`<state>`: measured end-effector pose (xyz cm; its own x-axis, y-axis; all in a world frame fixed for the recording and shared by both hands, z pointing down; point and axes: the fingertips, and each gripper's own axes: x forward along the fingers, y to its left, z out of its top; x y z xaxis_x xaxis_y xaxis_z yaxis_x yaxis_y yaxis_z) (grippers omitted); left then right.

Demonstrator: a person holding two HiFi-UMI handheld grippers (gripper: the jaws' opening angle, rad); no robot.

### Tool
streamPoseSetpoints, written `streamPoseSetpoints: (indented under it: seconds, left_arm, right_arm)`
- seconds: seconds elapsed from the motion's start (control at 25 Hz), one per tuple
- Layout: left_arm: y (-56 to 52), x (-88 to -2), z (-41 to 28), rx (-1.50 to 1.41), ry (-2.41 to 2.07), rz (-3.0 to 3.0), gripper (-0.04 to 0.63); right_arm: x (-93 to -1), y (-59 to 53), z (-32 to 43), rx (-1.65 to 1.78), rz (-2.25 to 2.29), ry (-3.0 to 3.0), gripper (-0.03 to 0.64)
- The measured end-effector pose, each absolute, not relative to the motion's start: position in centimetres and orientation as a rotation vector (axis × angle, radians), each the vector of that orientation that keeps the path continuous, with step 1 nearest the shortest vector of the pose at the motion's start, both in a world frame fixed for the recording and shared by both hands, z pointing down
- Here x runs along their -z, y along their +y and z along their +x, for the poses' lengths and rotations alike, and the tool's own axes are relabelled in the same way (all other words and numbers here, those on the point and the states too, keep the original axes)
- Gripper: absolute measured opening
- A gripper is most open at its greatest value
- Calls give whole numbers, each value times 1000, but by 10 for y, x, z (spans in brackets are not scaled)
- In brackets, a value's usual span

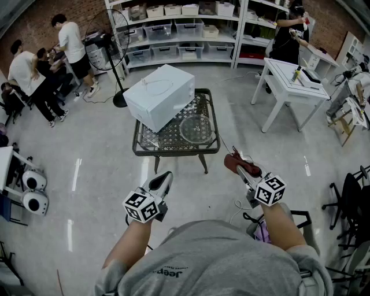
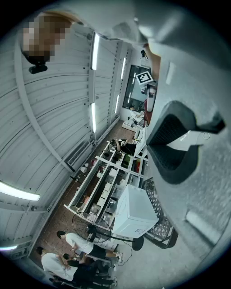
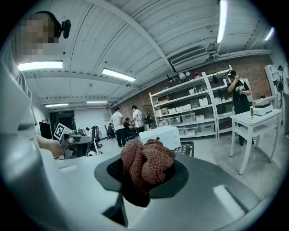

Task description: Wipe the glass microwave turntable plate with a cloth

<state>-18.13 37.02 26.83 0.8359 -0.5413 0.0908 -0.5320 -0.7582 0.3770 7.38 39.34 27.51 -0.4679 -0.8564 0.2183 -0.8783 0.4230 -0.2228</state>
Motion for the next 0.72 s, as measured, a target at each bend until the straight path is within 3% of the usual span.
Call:
streamPoseSetpoints:
  seconds: [0.72]
  left_arm:
    - [362, -268, -168, 21, -789, 2627, -2]
  right_arm:
    - [-270, 383, 85, -479, 1583, -2604, 104]
